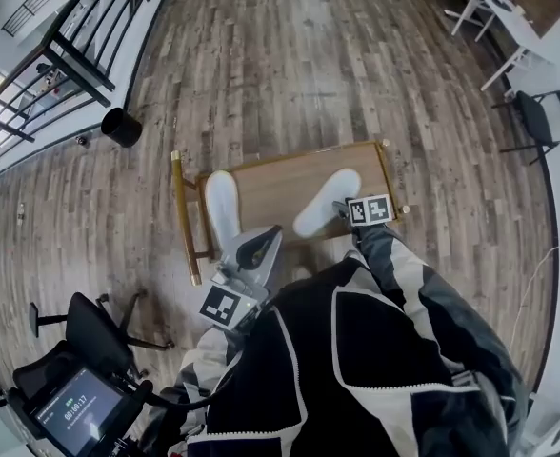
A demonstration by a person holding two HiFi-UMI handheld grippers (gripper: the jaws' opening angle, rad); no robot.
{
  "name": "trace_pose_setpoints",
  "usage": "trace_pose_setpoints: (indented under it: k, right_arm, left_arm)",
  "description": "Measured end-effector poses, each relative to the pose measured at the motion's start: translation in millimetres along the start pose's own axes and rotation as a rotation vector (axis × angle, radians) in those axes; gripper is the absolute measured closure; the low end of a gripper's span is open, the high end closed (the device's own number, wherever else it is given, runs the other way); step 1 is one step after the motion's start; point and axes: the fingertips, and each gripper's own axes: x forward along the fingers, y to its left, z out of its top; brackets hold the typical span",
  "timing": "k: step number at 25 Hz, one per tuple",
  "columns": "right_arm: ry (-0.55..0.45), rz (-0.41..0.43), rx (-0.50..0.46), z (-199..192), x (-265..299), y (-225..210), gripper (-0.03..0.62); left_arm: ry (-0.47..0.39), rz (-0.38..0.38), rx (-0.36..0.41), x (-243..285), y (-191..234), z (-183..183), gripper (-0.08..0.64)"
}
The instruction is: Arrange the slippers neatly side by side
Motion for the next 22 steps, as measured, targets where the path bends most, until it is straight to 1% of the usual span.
trace_pose_setpoints:
  k: [2, 5, 6, 9, 11, 13, 15, 16, 19, 22]
  right_arm:
    - [0.022, 0.008, 0.031, 2, 11, 1, 0.393]
    - [0.019, -0.006, 0.084, 8, 23, -2, 0.408]
    - [0.019, -0.015, 0.095, 9, 26, -4, 0.428]
    - [0.030, -0.031, 0.103, 9, 32, -6, 0.544]
    - [0.028, -0.034, 0.095, 9, 33, -6, 0.560]
    - [0.013, -0.033, 0.086, 13, 31, -6, 0.561]
    - [-0.009, -0.031, 0.054, 22, 25, -2, 0.563]
    - [-0.017, -0.028, 0.022, 27, 21, 3, 0.563]
    - [-0.043, -0.005, -0.110, 42, 9, 27, 0.563]
    - [-0.108, 0.032, -0.220, 59, -10, 57, 0.565]
  left_arm:
    - [0.013, 0.007, 0.001, -1, 1, -3, 0.540]
    - [0.023, 0.027, -0.006, -3, 6, -6, 0.540]
    - [0.026, 0.035, -0.006, -4, 8, -7, 0.540]
    - [0.034, 0.058, -0.008, -8, 14, -8, 0.541]
    - [0.036, 0.072, -0.016, -10, 17, -10, 0.541]
    - [0.029, 0.080, -0.024, -11, 19, -9, 0.540]
    - [0.012, 0.082, -0.030, -8, 21, -5, 0.540]
    - [0.008, 0.085, -0.034, -7, 22, -5, 0.540]
    - [0.006, 0.096, -0.038, -7, 24, -5, 0.540]
    - [0.009, 0.096, -0.036, -6, 24, -7, 0.540]
